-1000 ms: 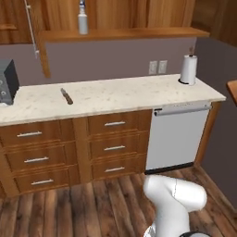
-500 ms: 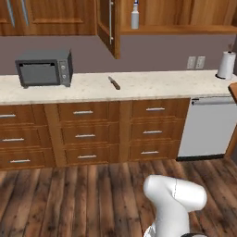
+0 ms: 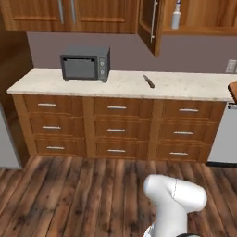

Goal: Move the cutting board and knife to the sink. Then move spray from the cabinet to the counter.

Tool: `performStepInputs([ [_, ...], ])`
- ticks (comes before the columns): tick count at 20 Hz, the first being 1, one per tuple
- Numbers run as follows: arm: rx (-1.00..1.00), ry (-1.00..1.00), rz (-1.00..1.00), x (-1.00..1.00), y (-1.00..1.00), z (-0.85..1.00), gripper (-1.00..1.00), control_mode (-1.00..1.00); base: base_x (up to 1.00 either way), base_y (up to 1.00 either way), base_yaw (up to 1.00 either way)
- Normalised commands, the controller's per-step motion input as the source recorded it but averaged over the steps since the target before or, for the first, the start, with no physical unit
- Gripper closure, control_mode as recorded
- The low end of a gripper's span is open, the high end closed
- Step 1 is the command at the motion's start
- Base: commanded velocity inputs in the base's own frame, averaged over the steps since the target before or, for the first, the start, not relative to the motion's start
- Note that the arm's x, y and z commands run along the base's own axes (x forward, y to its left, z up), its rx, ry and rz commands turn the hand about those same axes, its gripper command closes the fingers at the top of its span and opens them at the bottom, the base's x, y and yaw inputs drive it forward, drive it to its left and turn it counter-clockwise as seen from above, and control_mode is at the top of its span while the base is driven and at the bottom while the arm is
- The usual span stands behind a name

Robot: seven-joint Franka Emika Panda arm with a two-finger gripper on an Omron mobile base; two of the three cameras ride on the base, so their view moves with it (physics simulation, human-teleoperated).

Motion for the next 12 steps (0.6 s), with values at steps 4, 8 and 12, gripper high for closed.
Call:
performStepInputs([
  [4, 0.0, 0.0, 0.0, 0.0, 0.0, 0.0, 1.0, 1.0, -0.5, 0.59, 0.39],
  [8, 0.0, 0.0, 0.0, 0.0, 0.0, 0.0, 1.0, 1.0, -0.54, 0.66, 0.38],
  [12, 0.0, 0.0, 0.0, 0.0, 0.0, 0.0, 1.0, 1.0, -0.47, 0.72, 0.39],
])
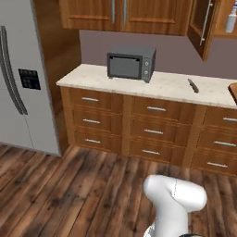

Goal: Move the cutting board and knife to the sink. Then move spray from the cabinet to the counter.

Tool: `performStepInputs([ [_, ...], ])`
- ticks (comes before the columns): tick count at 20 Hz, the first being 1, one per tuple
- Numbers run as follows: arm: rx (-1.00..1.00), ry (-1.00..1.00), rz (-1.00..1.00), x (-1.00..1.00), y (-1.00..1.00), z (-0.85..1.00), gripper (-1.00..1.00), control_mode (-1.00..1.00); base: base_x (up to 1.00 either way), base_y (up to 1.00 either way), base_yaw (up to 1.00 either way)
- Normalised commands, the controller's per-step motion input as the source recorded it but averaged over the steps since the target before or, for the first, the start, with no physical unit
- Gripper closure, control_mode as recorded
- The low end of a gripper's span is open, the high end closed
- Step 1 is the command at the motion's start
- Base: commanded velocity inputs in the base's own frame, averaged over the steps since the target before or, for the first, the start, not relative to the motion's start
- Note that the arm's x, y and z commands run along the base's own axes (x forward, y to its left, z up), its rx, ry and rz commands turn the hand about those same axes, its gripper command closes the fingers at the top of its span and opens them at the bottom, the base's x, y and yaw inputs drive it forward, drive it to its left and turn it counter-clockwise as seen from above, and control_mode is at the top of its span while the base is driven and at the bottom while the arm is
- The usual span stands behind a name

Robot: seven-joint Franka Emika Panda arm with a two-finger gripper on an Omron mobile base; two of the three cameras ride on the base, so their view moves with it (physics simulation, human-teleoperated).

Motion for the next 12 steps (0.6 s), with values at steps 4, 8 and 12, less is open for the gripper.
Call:
performStepInputs([
  [4, 0.0, 0.0, 0.0, 0.0, 0.0, 0.0, 1.0, 1.0, -0.38, 0.87, 0.41],
  [8, 0.0, 0.0, 0.0, 0.0, 0.0, 0.0, 1.0, 1.0, -0.31, 0.85, 0.42],
  [12, 0.0, 0.0, 0.0, 0.0, 0.0, 0.0, 1.0, 1.0, -0.27, 0.84, 0.42],
])
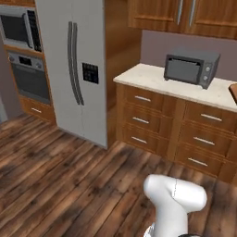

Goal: Move the cutting board and knife to the sink. Then move spray from the cabinet to the counter.

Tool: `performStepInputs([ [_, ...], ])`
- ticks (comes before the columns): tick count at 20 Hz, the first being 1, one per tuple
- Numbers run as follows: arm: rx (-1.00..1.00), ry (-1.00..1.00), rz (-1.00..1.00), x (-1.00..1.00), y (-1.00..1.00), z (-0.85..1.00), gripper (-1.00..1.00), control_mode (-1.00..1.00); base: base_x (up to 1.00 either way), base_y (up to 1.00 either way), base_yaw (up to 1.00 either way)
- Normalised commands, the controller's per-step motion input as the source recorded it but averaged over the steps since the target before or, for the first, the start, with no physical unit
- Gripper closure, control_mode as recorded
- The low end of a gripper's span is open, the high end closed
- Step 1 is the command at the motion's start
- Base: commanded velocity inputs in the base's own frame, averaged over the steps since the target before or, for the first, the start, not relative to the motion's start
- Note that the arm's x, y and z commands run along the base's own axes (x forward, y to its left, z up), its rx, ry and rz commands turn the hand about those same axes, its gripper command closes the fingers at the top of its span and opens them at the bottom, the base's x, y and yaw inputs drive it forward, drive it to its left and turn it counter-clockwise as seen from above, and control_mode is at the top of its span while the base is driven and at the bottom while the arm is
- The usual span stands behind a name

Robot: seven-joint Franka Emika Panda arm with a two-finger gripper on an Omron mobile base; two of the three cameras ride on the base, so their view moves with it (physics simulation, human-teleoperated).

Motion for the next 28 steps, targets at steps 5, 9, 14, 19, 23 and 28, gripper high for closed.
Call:
performStepInputs([
  [5, 0.0, 0.0, 0.0, 0.0, 0.0, 0.0, 1.0, 1.0, -0.17, 0.73, 0.4],
  [9, 0.0, 0.0, 0.0, 0.0, 0.0, 0.0, 1.0, 1.0, -0.03, 0.61, 0.38],
  [14, 0.0, 0.0, 0.0, 0.0, 0.0, 0.0, 1.0, 1.0, 0.04, 0.31, 0.32],
  [19, 0.0, 0.0, 0.0, 0.0, 0.0, 0.0, 1.0, 1.0, 0.35, -0.09, 0.24],
  [23, 0.0, 0.0, 0.0, 0.0, 0.0, 0.0, 1.0, 1.0, 0.23, 0.44, 0.15],
  [28, 0.0, 0.0, 0.0, 0.0, 0.0, 0.0, 1.0, 1.0, 0.53, -0.32, 0.07],
])
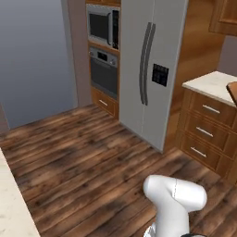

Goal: Move the cutting board and knife to the sink. Then move spray from the cabinet to the counter.

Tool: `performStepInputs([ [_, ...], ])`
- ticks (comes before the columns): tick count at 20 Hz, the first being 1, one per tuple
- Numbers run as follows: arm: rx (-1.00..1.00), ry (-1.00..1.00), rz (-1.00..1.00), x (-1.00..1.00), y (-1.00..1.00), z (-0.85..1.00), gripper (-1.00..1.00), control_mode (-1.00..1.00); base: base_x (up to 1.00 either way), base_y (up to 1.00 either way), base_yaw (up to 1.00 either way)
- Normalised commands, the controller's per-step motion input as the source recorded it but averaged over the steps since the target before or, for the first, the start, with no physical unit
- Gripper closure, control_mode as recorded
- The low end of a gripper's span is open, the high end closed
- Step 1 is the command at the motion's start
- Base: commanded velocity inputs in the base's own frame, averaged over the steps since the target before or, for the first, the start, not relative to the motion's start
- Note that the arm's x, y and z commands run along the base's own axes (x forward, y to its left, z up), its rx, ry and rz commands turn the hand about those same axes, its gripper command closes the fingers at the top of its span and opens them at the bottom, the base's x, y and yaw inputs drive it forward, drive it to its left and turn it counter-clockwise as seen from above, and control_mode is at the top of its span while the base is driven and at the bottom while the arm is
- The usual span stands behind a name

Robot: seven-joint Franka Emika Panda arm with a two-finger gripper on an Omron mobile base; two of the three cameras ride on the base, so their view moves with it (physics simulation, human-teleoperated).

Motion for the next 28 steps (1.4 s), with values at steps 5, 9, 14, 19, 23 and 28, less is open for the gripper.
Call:
performStepInputs([
  [5, 0.0, 0.0, 0.0, 0.0, 0.0, 0.0, 1.0, 1.0, 0.95, -0.94, 0.2],
  [9, 0.0, 0.0, 0.0, 0.0, 0.0, 0.0, 1.0, 1.0, 0.66, -0.63, 0.26],
  [14, 0.0, 0.0, 0.0, 0.0, 0.0, 0.0, 1.0, 1.0, 0.4, -0.01, 0.45],
  [19, 0.0, 0.0, 0.0, 0.0, 0.0, 0.0, 1.0, 1.0, 0.44, 0.01, 0.54],
  [23, 0.0, 0.0, 0.0, 0.0, 0.0, 0.0, 1.0, 1.0, 0.57, 0.0, 0.54],
  [28, 0.0, 0.0, 0.0, 0.0, 0.0, 0.0, 1.0, 1.0, 0.6, 0.0, 0.53],
])
